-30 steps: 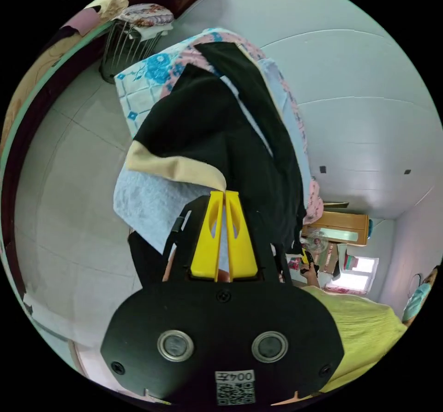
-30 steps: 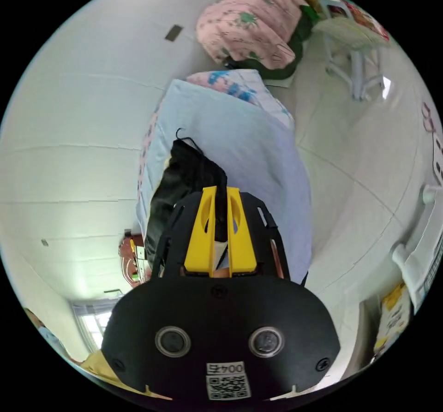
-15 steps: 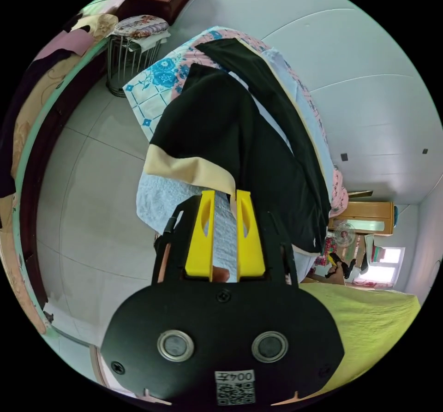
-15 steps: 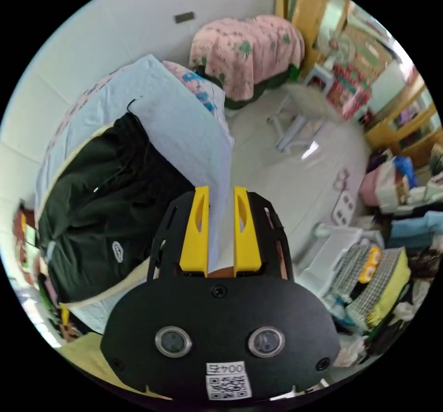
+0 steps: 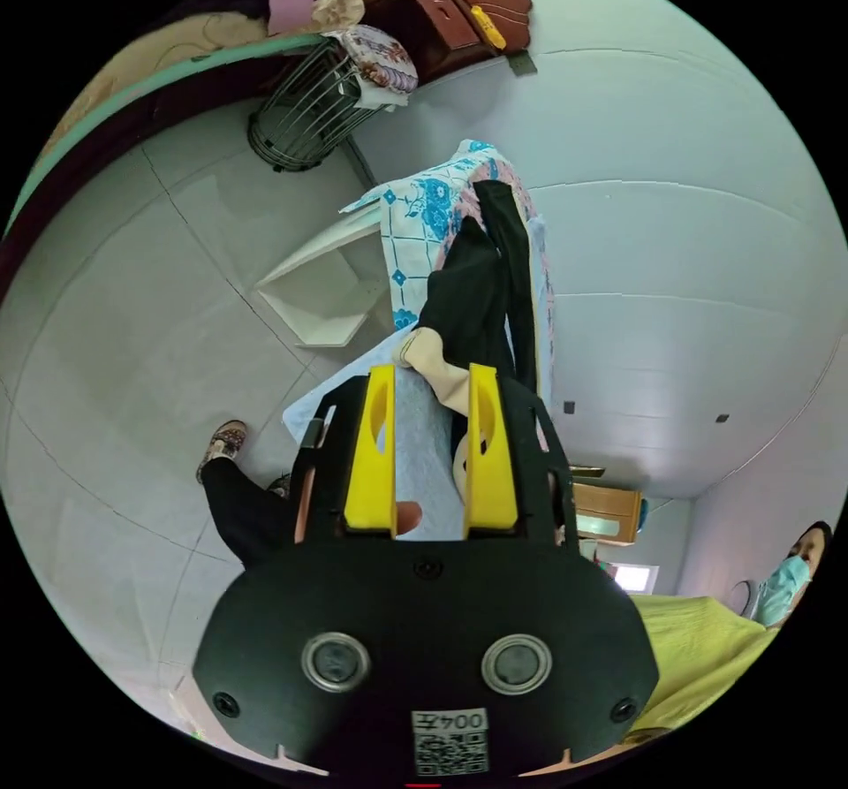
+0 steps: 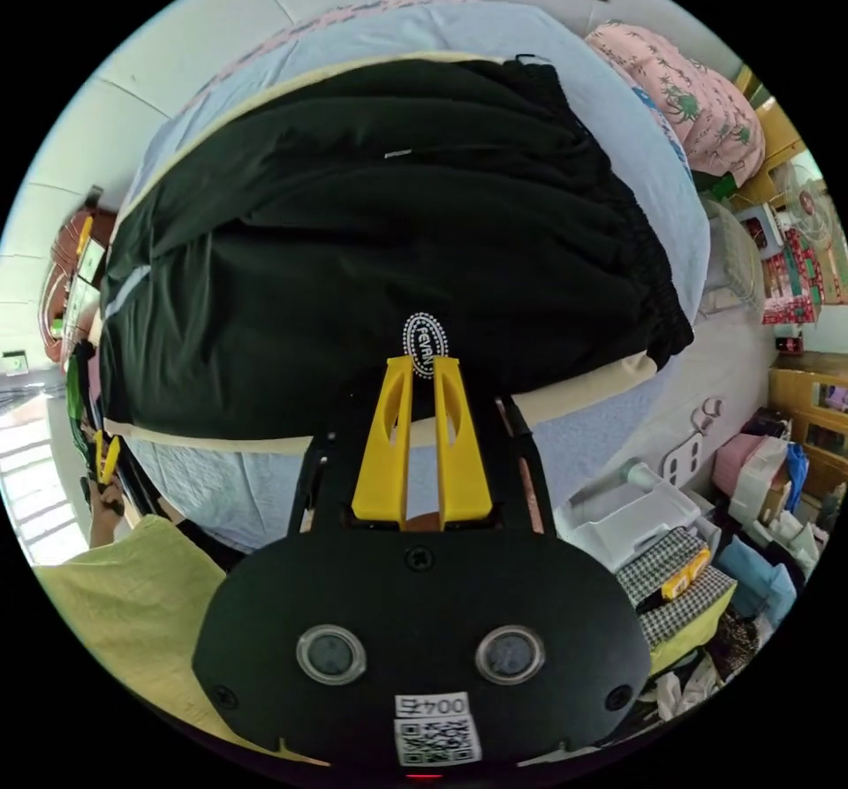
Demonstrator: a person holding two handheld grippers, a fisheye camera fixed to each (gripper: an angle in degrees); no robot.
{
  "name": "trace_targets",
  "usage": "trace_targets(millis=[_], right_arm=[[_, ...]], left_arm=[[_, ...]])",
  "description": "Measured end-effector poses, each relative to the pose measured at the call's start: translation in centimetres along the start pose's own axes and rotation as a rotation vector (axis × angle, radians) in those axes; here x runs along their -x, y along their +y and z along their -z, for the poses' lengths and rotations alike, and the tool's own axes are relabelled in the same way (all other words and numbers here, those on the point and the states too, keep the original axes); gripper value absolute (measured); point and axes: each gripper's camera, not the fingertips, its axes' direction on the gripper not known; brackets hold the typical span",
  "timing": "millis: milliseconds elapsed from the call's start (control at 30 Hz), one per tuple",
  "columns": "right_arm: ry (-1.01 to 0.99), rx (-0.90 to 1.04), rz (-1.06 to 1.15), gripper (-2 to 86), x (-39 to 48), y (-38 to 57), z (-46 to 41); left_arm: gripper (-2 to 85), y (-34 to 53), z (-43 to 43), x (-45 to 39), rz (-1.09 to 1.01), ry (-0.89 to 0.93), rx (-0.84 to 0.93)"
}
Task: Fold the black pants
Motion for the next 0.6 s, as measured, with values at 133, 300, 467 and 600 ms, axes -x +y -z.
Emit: trace_targets(millis=[133, 300, 467, 600], right_arm=[[0.095, 0.025, 0.032, 5.0, 1.9, -1.3, -0.9], [0.165, 0.042, 0.074, 4.9, 3.7, -2.8, -2.1], [0.179, 0.057, 0.106, 5.0, 4.4, -4.1, -2.8], [0.148, 0.121, 0.102, 5.0, 4.2, -6.0, -3.1]], left_arm=[[11.1, -0.5, -0.3, 1.8, 0.041, 0.099, -0.013], [7.8, -1.8, -0.7, 3.0, 0.051, 0.178, -0.027], [3.5, -2.7, -0.5, 1.7, -0.009, 0.241, -0.1], [2.5, -3.9, 0.0, -5.4, -0.245, 0.174, -0.128]])
